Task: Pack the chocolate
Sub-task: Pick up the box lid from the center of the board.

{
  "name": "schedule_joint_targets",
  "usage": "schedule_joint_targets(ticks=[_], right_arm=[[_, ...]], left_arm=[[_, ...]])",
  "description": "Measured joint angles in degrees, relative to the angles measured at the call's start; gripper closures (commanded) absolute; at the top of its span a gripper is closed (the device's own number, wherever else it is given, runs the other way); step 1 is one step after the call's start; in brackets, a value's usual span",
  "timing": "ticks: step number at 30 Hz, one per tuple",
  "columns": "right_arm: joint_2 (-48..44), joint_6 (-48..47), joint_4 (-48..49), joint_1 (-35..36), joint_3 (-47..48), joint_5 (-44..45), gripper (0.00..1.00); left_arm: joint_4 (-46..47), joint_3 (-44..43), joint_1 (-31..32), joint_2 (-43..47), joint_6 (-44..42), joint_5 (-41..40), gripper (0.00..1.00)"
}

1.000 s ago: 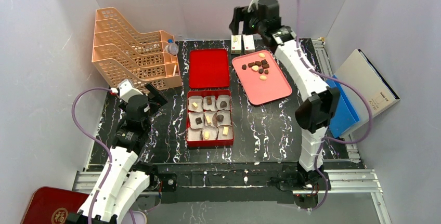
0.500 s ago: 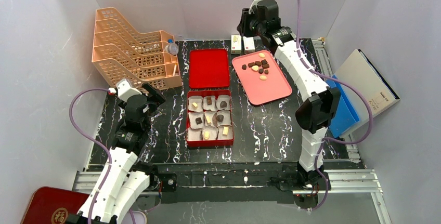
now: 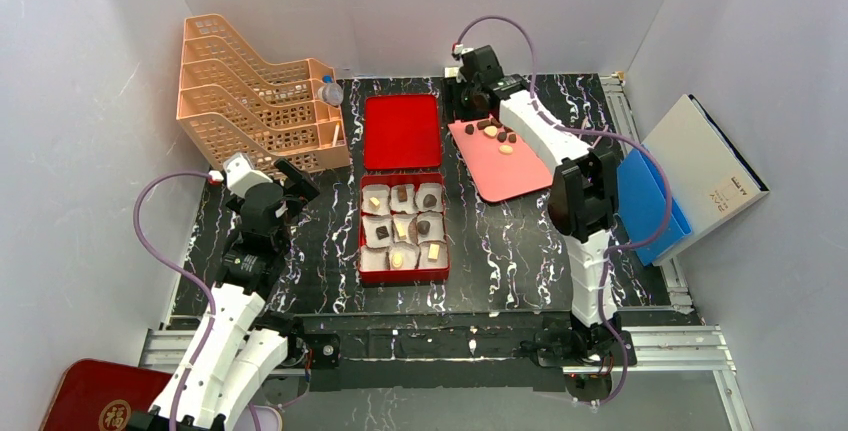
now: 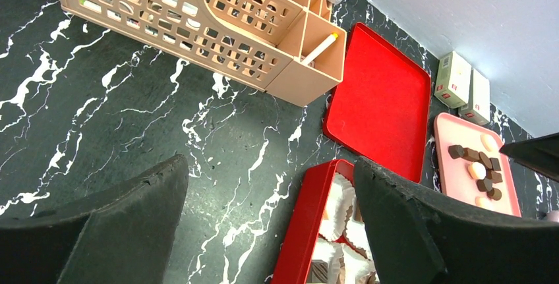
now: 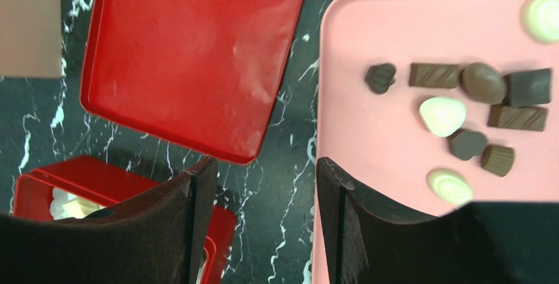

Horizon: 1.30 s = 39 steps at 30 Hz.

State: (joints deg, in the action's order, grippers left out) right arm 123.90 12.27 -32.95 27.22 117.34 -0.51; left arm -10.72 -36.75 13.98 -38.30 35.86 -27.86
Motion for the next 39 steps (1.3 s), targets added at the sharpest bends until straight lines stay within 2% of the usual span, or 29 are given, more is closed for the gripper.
schedule_joint_targets(ticks=[13,25,39], right_arm=[[0.44,-0.44,-1.27,6.01,-3.85,3.93,0.37],[4.44,-0.44,-1.81,6.27,-5.60,7.89,0.38],[8.92,-0.46,-1.70,6.71,-5.35,8.31,0.39]], left_arm=[[0.04,0.76,0.00,-0.07,1.25,0.28,0.07],[0.07,1.31,0.00,0.11,1.36,1.03,0.07],[0.42,1.53,0.00,0.31,1.27,1.36,0.07]])
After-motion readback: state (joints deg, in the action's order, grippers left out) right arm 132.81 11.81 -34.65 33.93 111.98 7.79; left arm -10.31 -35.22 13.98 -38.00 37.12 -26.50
